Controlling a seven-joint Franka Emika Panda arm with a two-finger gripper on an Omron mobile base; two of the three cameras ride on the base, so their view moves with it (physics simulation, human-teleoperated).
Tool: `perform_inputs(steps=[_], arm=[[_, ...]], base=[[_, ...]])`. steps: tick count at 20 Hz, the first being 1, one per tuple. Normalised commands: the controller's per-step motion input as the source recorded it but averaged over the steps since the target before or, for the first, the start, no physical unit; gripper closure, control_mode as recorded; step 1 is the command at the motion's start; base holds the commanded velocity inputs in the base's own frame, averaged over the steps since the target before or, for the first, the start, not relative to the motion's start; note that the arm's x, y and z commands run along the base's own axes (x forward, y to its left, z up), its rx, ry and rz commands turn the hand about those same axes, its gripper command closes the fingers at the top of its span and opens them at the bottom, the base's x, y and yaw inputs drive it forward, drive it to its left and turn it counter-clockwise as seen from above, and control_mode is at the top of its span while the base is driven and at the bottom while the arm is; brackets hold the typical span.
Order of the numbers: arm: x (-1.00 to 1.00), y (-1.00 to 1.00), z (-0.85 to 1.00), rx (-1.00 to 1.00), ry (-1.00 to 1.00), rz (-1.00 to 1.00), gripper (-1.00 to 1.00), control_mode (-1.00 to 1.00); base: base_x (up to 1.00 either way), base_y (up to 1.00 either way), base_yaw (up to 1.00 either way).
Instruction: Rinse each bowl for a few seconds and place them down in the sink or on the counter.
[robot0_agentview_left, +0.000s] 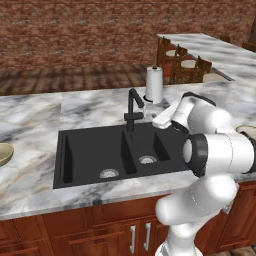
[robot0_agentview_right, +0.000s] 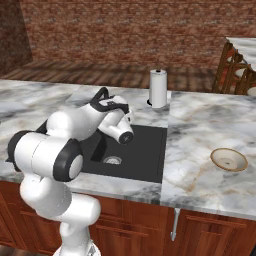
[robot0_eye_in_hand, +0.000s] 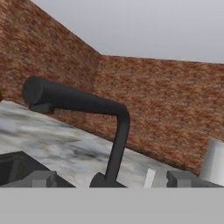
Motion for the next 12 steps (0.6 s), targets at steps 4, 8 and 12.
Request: perform_inputs(steps=[4,8,12], arm=[[0.36,-0.01,0.00,0.01,0.10,0.00,-1.00,-1.00],[0.35,-0.02,0.00,0.02,0.07,0.00,-1.00,-1.00],[0.32,0.00,-0.01,0.01,0.04,0.00,-1.00,-1.00]], base=[[0.00,0.00,0.00],[0.00,0.00,0.00],[0.00,0.00,0.00]])
